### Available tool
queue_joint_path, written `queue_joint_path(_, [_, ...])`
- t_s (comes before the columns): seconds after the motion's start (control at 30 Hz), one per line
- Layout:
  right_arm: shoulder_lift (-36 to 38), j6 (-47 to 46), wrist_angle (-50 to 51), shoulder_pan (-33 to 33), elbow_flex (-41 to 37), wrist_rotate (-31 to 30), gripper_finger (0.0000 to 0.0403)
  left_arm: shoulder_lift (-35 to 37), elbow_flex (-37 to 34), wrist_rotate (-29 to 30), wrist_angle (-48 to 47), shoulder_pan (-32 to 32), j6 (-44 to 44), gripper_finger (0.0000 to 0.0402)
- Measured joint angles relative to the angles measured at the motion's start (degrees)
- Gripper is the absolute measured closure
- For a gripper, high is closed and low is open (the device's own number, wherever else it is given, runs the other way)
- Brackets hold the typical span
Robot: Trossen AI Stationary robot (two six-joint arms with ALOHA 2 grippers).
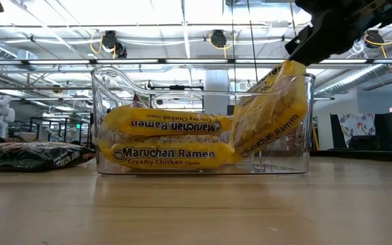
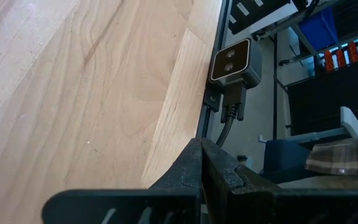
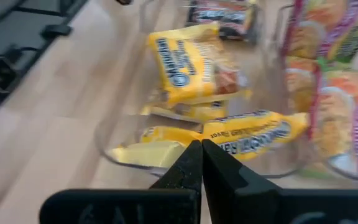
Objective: Sort Maruchan noodles
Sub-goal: Put the yellow noodle pack into the bottom transparent bin
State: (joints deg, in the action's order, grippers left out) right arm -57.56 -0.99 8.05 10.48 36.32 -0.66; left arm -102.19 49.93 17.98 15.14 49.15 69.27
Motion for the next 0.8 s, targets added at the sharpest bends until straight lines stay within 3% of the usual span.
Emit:
queue_joint_path(0.33, [0.0, -6.0, 0.0, 2.7, 0.0, 6.7, 0.0403, 0.0, 0.0, 0.0, 0.0, 0.0, -0.1, 0.0401])
queue_joint_path(0.8, [-5.0, -6.0, -1.0, 4.6, 0.0, 6.9, 0.0403, 0.0, 0.0, 0.0, 0.0, 0.0, -0.4, 0.0401])
